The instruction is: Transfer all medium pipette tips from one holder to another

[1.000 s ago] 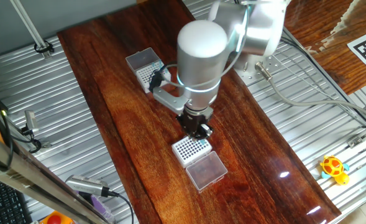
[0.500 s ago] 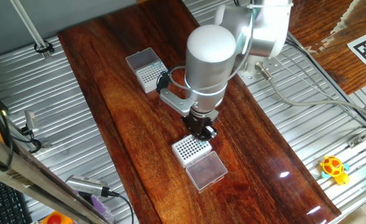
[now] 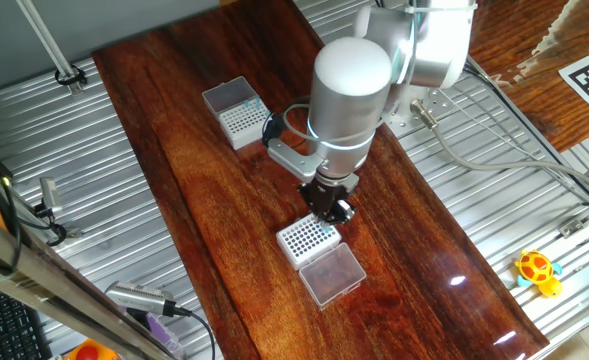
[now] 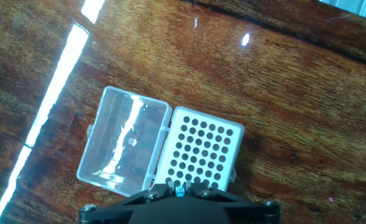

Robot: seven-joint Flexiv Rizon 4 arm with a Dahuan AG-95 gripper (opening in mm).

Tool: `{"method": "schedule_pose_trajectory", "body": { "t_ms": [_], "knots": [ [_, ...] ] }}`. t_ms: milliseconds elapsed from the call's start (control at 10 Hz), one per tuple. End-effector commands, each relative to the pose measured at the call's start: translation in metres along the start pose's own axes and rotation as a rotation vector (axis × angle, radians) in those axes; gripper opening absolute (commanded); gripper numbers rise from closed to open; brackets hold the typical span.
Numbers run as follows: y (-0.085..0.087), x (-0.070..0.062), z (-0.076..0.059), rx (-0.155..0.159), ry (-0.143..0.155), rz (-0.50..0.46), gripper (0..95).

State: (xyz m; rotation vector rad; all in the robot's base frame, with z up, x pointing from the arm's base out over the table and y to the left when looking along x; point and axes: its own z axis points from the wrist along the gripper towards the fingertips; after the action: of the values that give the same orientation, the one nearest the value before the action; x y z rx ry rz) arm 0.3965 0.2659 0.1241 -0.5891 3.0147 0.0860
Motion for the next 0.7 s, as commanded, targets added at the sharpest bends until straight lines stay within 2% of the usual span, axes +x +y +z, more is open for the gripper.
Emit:
{"method": "schedule_pose_trajectory", "body": {
  "t_ms": [100,700],
  "knots": [
    [0.0008,-0.0004,0.0001,0.002,-0.003,0.002,0.0],
    [0.0031,-0.0012,0.0036,0.006,-0.002,0.008,0.0]
  ]
}}
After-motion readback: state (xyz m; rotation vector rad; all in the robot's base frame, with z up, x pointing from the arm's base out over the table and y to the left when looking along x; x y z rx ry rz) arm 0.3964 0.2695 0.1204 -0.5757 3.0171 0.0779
